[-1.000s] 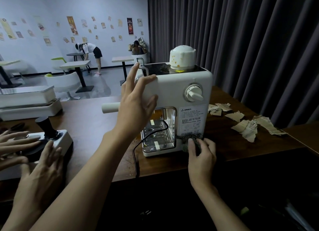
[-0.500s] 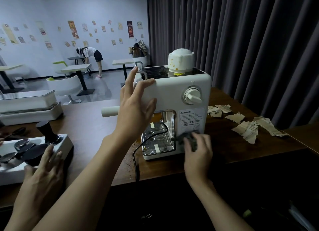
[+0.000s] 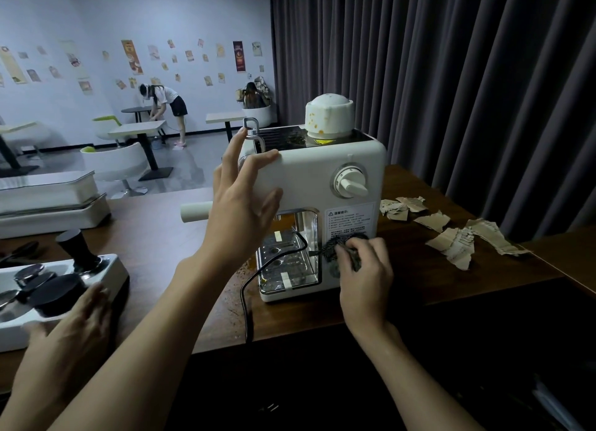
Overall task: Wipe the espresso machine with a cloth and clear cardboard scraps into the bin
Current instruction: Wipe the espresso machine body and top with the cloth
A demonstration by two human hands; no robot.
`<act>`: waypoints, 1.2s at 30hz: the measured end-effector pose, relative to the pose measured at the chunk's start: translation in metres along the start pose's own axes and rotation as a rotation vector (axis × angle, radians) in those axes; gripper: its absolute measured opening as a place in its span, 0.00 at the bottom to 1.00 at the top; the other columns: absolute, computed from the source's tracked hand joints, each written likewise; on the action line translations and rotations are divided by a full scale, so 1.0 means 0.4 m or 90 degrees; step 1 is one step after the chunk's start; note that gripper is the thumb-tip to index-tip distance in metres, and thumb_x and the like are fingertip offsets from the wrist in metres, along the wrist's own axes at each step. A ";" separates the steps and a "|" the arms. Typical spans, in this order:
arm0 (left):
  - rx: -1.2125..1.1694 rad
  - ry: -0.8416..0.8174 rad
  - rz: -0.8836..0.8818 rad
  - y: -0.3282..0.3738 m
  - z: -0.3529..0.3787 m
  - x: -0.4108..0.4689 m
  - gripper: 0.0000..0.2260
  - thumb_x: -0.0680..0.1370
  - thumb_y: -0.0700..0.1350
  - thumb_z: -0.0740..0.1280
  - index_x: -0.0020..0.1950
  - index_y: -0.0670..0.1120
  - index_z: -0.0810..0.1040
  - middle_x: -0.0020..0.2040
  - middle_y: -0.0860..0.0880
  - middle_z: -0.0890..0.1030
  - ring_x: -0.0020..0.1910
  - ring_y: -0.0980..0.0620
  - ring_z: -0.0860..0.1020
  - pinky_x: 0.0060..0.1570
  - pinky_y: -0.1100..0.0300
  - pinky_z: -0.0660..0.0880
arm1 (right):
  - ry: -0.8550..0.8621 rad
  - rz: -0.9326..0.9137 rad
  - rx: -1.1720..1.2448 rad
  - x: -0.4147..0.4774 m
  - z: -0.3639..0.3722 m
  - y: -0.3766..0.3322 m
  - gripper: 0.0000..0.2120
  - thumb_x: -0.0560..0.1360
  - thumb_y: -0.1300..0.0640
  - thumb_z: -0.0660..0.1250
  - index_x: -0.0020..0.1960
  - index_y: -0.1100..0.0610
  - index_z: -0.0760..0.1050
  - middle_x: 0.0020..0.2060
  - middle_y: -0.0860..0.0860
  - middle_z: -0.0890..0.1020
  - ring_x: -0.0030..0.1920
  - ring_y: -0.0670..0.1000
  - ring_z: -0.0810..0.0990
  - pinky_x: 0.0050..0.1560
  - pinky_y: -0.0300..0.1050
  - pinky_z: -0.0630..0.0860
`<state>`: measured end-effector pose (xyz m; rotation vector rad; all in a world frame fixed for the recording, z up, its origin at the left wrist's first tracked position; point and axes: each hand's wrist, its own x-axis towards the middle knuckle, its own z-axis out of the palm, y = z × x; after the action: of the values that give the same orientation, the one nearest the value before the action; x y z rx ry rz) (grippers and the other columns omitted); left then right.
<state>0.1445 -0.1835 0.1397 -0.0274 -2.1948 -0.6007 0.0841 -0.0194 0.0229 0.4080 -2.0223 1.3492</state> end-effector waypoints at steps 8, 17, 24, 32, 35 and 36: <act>0.002 -0.009 0.009 -0.007 -0.003 0.005 0.21 0.77 0.42 0.71 0.69 0.51 0.71 0.80 0.49 0.51 0.71 0.57 0.55 0.69 0.53 0.60 | 0.090 0.002 0.014 0.073 -0.023 -0.035 0.04 0.72 0.64 0.73 0.47 0.63 0.80 0.43 0.53 0.75 0.39 0.47 0.74 0.39 0.28 0.70; 0.002 -0.005 0.016 -0.011 -0.003 0.005 0.21 0.77 0.42 0.71 0.69 0.51 0.72 0.80 0.49 0.52 0.70 0.62 0.53 0.68 0.56 0.58 | 0.133 0.016 0.031 0.119 -0.041 -0.055 0.07 0.72 0.65 0.73 0.49 0.66 0.80 0.44 0.53 0.76 0.43 0.46 0.73 0.45 0.20 0.65; -0.003 0.005 0.018 -0.013 0.004 0.002 0.20 0.77 0.42 0.70 0.68 0.50 0.72 0.80 0.49 0.52 0.70 0.61 0.54 0.68 0.54 0.59 | -0.004 -0.027 0.042 0.053 -0.019 -0.082 0.21 0.75 0.52 0.71 0.60 0.65 0.77 0.60 0.58 0.73 0.61 0.49 0.70 0.59 0.37 0.72; -0.002 -0.003 0.009 -0.013 0.000 0.000 0.20 0.77 0.43 0.70 0.68 0.53 0.71 0.80 0.53 0.51 0.69 0.62 0.53 0.68 0.54 0.60 | -0.008 -0.136 -0.036 0.113 -0.071 -0.050 0.15 0.71 0.68 0.73 0.57 0.66 0.79 0.58 0.61 0.77 0.57 0.56 0.77 0.60 0.32 0.68; -0.003 -0.007 0.004 -0.013 -0.002 0.002 0.21 0.77 0.43 0.71 0.68 0.53 0.71 0.80 0.53 0.51 0.70 0.61 0.53 0.68 0.53 0.61 | 0.052 -0.136 -0.018 0.180 -0.095 -0.048 0.14 0.69 0.72 0.73 0.54 0.67 0.79 0.53 0.59 0.80 0.53 0.52 0.78 0.58 0.21 0.63; -0.003 -0.007 0.004 -0.013 -0.003 0.003 0.21 0.77 0.43 0.71 0.68 0.53 0.71 0.80 0.53 0.51 0.70 0.61 0.53 0.68 0.53 0.61 | 0.066 -0.140 -0.014 0.197 -0.101 -0.047 0.14 0.69 0.72 0.72 0.54 0.66 0.79 0.52 0.59 0.80 0.52 0.50 0.77 0.57 0.20 0.62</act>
<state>0.1435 -0.1886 0.1390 -0.0401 -2.2039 -0.6045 0.0517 0.0174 0.0992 0.5228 -1.8466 1.1875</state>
